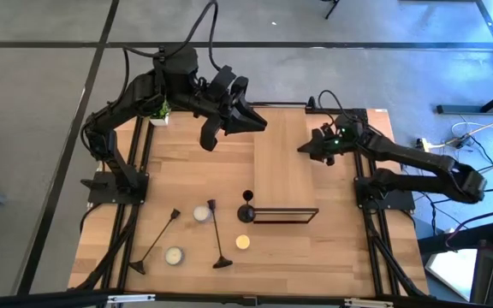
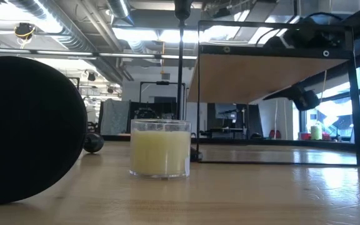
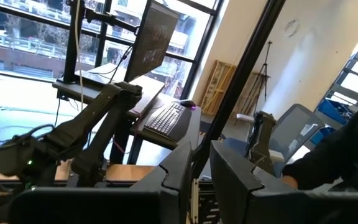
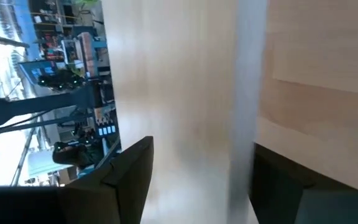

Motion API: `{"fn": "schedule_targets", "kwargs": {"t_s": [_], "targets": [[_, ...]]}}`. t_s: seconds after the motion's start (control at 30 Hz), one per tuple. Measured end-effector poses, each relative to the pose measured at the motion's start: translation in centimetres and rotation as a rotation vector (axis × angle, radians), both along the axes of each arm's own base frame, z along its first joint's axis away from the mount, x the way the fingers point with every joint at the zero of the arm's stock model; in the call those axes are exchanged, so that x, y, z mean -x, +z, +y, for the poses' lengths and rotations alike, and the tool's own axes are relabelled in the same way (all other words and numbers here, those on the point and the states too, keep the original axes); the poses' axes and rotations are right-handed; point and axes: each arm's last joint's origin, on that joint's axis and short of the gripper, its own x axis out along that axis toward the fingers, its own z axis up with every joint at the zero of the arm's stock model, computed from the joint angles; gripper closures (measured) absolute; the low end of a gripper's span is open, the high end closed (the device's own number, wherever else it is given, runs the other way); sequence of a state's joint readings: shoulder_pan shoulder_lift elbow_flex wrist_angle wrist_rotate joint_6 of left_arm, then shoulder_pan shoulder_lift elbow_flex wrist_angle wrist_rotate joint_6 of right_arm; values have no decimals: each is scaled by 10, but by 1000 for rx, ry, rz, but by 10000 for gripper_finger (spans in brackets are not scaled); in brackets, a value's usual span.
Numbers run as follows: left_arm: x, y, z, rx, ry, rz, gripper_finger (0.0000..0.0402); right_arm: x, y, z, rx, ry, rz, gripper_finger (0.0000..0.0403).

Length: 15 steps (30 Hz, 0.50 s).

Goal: Pick & Place candle stick holders
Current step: Prepare the shelf to begin the demonstration

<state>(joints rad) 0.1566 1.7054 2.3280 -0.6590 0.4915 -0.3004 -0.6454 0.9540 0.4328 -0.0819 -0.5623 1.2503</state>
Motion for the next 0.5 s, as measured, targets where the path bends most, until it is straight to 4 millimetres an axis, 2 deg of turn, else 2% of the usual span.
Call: {"fn": "schedule_targets", "kwargs": {"t_s": [0.27, 0.5], "targets": [[0, -2, 0, -6, 0, 16, 350, 25, 19, 14, 22, -22, -47, 171], [4, -22, 7, 8, 22, 224, 350, 40, 47, 26, 104, -43, -243, 171]]}}
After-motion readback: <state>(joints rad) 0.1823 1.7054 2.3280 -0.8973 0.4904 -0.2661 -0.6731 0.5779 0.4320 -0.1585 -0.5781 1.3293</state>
